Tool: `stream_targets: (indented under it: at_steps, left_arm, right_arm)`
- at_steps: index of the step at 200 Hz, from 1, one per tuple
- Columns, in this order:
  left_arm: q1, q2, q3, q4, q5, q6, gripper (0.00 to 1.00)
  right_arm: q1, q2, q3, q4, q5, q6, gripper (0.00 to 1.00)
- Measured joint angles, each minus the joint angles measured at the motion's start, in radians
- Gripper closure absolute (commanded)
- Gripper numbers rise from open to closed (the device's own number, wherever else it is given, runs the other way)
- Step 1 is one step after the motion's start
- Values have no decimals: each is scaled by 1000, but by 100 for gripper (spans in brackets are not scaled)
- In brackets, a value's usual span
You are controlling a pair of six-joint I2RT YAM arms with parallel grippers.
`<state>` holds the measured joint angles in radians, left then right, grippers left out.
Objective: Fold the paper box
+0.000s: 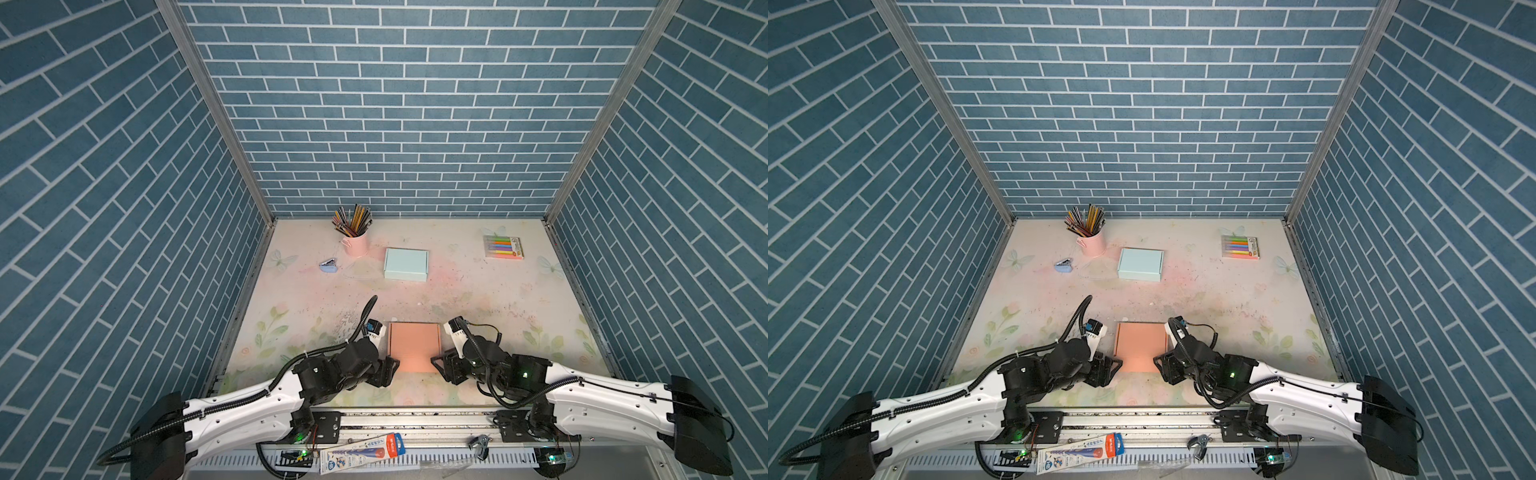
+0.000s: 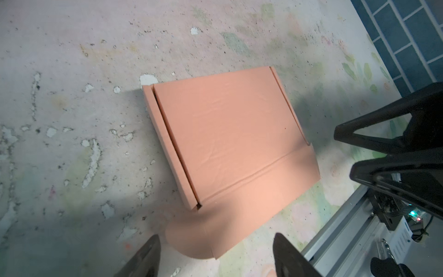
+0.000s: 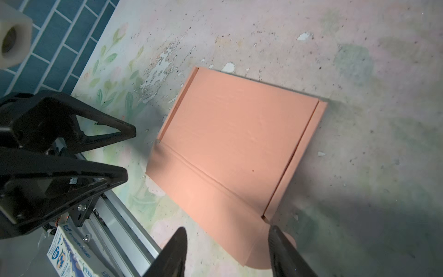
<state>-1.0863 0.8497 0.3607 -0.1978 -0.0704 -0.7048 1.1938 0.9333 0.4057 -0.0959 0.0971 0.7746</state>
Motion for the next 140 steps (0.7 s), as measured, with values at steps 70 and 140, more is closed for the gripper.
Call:
stream_targets:
  at_steps: [70, 140]
  left_arm:
    - [-18, 96, -33, 97, 9, -33, 25]
    - [-20, 157, -42, 197, 29, -39, 27]
  right_arm:
    - [30, 42, -53, 41, -12, 66, 39]
    - [31, 89, -62, 113, -20, 68, 38]
